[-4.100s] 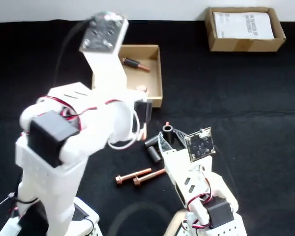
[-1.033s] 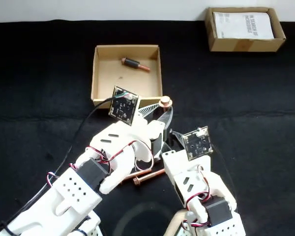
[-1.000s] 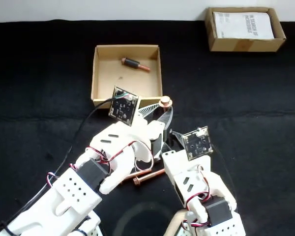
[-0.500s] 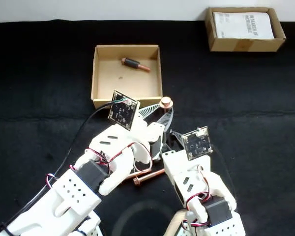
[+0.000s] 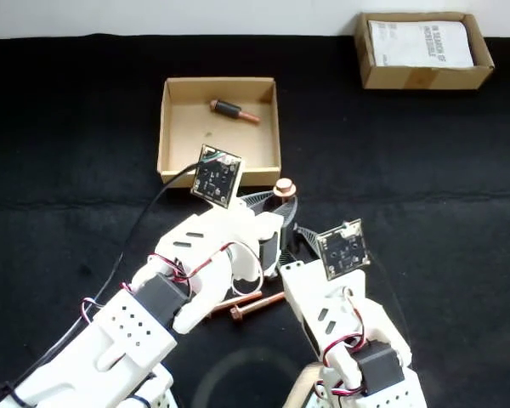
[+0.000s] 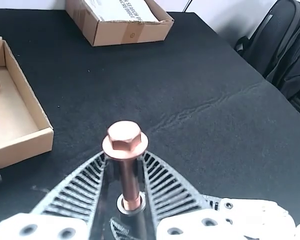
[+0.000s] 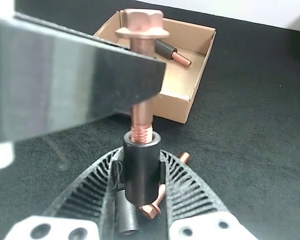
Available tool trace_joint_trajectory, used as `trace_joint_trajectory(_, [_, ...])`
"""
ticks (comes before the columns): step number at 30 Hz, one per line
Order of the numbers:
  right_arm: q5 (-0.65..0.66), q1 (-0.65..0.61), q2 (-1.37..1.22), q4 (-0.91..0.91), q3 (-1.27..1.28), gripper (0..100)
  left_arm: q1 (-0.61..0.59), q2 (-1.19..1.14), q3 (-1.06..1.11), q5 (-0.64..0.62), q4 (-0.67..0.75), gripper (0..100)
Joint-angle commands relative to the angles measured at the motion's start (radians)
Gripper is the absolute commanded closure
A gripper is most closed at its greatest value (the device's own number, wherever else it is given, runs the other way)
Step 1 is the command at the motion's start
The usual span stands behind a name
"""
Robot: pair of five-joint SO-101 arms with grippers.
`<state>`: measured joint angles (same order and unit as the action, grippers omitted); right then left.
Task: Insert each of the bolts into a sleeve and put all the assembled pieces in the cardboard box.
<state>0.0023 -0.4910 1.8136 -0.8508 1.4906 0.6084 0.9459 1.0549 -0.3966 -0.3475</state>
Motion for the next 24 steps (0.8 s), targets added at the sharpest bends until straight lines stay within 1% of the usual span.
trace_joint_trajectory(1, [0.000, -0.005, 0.001, 0.005, -0.064, 99.2, -0.016, 0.013, -0.016, -0.003, -0.012, 99])
trace_joint_trajectory(6, [0.000, -0.004, 0.001, 0.005, -0.065, 99.2, 0.007, 0.018, -0.021, -0.002, -0.147, 98])
trace_joint_trajectory(7, [0.000, -0.004, 0.001, 0.005, -0.067, 99.2, 0.007, 0.018, -0.022, -0.002, -0.167, 97])
trace_joint_trajectory(9, [0.000, -0.002, 0.001, 0.005, -0.067, 99.2, 0.007, 0.018, -0.022, -0.002, -0.204, 90])
trace_joint_trajectory(12, [0.000, -0.001, 0.001, 0.005, -0.070, 99.2, 0.007, 0.019, -0.030, -0.002, -0.273, 76])
trace_joint_trajectory(13, [0.000, -0.001, 0.001, 0.005, -0.070, 99.2, 0.007, 0.019, -0.041, -0.002, -0.305, 72])
trace_joint_trajectory(15, [0.008, -0.001, 0.001, 0.005, -0.070, 99.2, 0.007, 0.019, -0.079, -0.002, -0.384, 69])
trace_joint_trajectory(18, [0.060, 0.001, 0.001, 0.019, -0.070, 99.2, -0.002, 0.019, -0.160, 0.000, -0.534, 70])
trace_joint_trajectory(22, [0.097, 0.002, -0.001, 0.079, -0.071, 99.2, -0.002, 0.021, -0.329, 0.087, -0.833, 70])
trace_joint_trajectory(24, [0.110, 0.002, -0.002, 0.104, -0.062, 99.2, -0.002, 0.021, -0.429, 0.112, -0.980, 70])
